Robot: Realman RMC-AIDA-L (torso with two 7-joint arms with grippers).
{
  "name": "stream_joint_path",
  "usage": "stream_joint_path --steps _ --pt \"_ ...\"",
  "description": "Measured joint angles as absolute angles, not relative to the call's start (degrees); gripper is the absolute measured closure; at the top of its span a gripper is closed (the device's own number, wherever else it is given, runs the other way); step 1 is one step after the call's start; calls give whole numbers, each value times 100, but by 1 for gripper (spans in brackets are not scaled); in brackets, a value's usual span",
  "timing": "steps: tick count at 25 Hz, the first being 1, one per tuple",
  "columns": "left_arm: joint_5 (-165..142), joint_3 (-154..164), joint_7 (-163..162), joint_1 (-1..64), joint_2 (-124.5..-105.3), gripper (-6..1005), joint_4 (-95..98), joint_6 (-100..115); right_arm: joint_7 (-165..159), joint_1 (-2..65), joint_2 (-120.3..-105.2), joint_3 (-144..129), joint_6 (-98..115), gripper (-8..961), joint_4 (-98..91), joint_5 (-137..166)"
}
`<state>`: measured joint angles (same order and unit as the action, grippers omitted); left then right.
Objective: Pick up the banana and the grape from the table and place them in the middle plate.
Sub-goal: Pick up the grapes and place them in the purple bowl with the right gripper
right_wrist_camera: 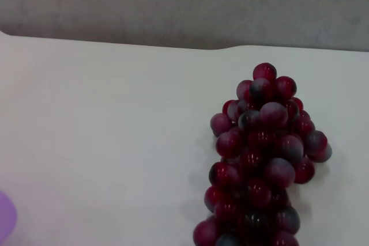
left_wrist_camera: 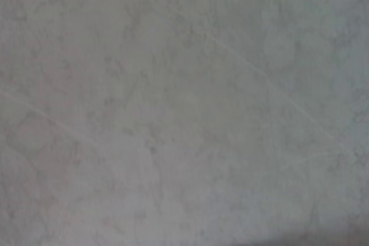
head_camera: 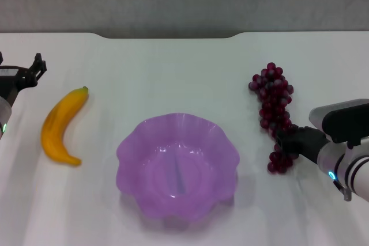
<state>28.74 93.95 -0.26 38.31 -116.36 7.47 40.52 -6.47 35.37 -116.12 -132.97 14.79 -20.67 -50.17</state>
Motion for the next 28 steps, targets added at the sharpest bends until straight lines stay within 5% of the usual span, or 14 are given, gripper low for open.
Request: stream_joint_path --steps 28 --pt "2874 9395 -38 3837 -11636 110 747 4051 -637 3311 -11628 -13591 2770 627 -2050 -5032"
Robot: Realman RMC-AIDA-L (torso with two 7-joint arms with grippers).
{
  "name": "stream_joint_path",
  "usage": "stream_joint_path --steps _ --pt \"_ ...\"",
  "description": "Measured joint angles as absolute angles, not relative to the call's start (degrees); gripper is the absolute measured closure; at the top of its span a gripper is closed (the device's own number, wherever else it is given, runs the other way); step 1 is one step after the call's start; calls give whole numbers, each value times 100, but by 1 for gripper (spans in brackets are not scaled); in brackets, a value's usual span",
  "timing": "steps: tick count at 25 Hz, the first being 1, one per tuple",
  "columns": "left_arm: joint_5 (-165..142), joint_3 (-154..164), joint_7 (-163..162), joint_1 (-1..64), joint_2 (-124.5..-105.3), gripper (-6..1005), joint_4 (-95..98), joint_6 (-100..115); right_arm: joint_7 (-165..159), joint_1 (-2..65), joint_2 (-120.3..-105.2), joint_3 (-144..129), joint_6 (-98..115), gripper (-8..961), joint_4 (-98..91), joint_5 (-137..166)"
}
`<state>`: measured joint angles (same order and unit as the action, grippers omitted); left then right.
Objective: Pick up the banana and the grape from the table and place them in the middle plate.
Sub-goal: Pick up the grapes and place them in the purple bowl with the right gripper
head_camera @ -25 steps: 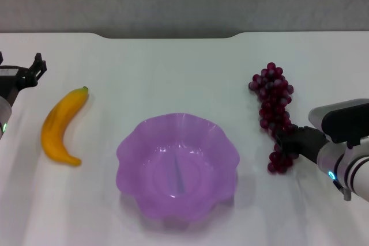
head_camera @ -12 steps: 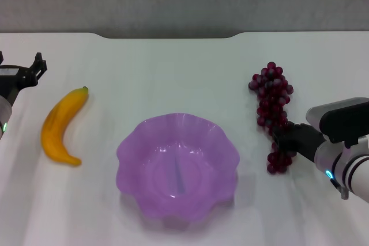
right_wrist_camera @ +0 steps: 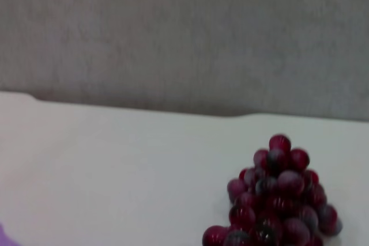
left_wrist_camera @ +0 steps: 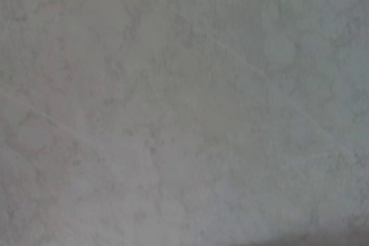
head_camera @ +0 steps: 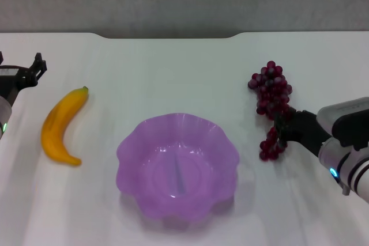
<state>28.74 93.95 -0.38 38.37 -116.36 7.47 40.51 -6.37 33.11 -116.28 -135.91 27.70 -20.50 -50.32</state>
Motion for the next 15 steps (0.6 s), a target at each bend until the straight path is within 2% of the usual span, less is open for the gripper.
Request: stream_joint_path --steps 15 --pt "2874 9395 -17 3755 -11636 110 747 4051 -596 3127 -11621 -14077 4345 649 -2179 -4977"
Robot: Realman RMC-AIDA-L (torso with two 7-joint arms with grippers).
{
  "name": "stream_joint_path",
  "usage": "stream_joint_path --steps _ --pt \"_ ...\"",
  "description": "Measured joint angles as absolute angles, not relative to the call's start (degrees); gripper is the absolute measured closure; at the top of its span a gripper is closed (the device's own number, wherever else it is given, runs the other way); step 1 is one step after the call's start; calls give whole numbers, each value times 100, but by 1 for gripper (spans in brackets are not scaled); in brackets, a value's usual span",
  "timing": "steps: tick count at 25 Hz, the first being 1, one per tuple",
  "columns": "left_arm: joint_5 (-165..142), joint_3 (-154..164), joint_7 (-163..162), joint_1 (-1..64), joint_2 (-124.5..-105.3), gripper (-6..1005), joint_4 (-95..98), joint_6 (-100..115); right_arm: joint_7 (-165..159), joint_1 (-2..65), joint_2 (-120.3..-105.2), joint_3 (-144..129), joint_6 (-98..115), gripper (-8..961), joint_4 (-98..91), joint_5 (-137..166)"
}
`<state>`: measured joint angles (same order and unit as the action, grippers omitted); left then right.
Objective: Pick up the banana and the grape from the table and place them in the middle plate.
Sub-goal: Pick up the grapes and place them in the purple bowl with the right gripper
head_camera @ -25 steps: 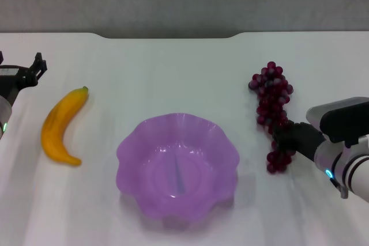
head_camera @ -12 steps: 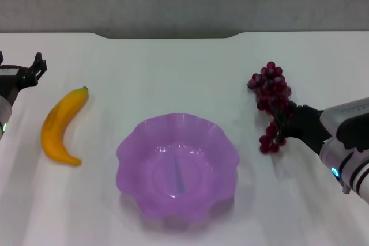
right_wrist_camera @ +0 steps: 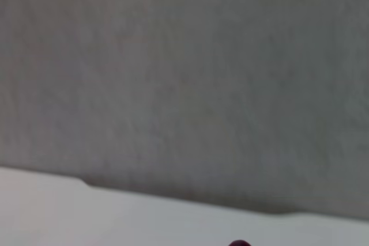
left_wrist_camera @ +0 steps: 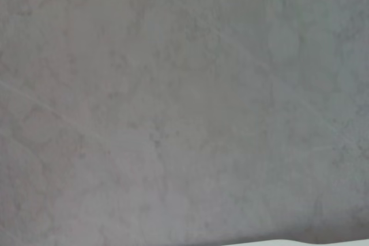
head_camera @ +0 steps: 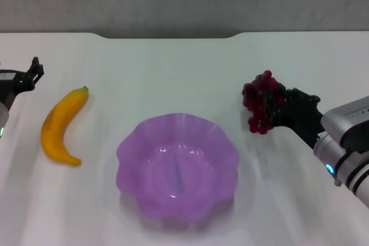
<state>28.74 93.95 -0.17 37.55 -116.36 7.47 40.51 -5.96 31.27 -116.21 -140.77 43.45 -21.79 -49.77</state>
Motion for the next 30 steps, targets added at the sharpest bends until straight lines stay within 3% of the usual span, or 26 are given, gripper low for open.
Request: stream_joint_path --steps 15,23,30 --pt "2874 9395 6 3628 -11630 110 747 4051 -142 2982 -11551 -13961 5308 656 -2734 -5019" --pt "2791 9395 8 3610 -11627 110 747 4051 -30 3000 -11465 -13256 4585 662 -3401 -4665" --pt "2786 9394 9 3634 -11627 110 747 4051 934 2516 -11497 -12225 3422 665 -4867 -3744"
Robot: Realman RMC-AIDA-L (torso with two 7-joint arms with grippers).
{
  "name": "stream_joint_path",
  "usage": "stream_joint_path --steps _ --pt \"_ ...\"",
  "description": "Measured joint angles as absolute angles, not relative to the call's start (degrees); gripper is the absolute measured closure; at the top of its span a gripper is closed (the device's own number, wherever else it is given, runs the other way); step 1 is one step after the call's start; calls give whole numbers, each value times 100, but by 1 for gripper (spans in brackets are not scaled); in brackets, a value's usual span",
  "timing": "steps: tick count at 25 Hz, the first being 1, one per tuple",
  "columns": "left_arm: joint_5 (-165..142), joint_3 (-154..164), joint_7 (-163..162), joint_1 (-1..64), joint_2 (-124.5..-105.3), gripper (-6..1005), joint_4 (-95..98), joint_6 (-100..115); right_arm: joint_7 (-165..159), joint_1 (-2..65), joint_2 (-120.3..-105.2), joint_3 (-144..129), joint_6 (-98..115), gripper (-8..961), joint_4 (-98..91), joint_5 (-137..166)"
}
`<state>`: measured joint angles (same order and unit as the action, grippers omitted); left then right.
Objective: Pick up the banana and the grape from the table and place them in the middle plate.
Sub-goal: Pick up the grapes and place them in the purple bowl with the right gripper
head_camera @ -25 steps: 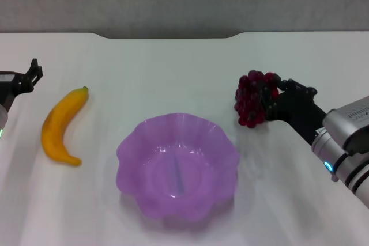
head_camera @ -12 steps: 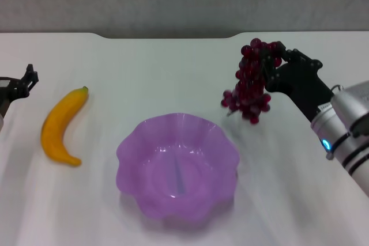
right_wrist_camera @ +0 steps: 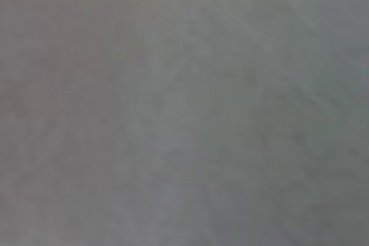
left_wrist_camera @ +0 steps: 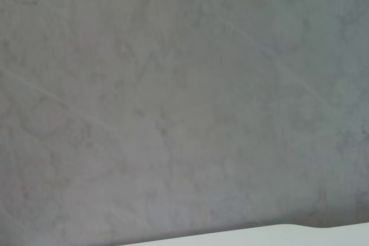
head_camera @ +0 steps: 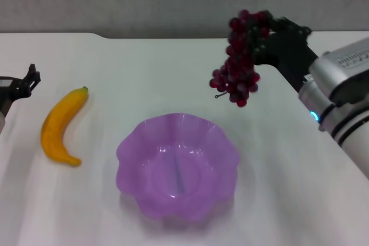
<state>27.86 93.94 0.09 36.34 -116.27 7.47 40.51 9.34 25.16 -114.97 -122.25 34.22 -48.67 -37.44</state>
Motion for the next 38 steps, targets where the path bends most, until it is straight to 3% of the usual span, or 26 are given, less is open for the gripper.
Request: stream_joint_path --steps 19,38 --pt "2786 9395 -4 3656 -11636 109 772 4051 959 2547 -11567 -13593 3098 673 -5463 -3457" --pt "2718 9395 -37 3717 -11643 109 800 4051 115 2918 -11576 -14205 3043 681 -4149 -3868"
